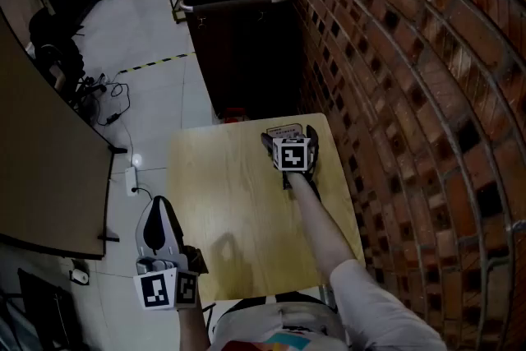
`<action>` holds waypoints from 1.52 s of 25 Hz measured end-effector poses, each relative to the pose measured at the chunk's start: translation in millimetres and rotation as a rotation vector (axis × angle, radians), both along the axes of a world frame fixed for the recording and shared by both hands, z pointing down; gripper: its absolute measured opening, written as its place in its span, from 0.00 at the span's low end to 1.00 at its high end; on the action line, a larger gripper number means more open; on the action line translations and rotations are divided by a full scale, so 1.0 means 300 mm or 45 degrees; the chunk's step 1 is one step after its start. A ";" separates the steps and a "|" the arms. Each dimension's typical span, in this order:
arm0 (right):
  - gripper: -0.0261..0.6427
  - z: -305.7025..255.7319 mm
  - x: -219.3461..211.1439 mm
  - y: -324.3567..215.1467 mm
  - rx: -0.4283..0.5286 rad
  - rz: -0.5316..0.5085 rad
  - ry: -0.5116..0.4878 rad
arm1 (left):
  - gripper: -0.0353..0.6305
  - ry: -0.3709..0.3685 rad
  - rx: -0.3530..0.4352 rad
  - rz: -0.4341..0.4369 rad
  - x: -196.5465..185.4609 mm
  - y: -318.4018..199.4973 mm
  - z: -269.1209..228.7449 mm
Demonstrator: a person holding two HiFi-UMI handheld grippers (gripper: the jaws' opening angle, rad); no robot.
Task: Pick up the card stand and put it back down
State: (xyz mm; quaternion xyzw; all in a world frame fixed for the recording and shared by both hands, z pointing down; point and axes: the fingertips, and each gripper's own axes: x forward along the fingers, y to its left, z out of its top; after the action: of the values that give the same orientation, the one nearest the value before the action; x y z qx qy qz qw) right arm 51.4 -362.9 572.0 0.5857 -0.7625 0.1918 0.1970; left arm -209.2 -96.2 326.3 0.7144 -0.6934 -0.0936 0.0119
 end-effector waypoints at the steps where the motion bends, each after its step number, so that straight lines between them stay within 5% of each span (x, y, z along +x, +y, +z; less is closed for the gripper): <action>1: 0.90 0.018 0.003 -0.012 -0.023 -0.007 -0.004 | 0.06 0.009 -0.005 0.003 -0.001 -0.015 0.008; 14: 0.90 0.148 0.028 -0.071 -0.128 -0.023 -0.003 | 0.06 -0.013 -0.048 0.012 0.001 -0.115 0.060; 22: 0.90 0.137 0.024 -0.098 -0.084 0.076 -0.045 | 0.06 -0.006 -0.066 -0.001 -0.015 -0.116 0.077; 38: 0.89 0.089 0.031 -0.054 0.042 -0.005 -0.056 | 0.06 0.018 -0.064 -0.027 -0.038 -0.103 0.084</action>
State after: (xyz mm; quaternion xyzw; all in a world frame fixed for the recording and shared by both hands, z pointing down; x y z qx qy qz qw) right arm 60.6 -379.2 598.7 0.5830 -0.7709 0.1916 0.1707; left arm -220.6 -127.1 351.6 0.7057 -0.7030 -0.0815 0.0337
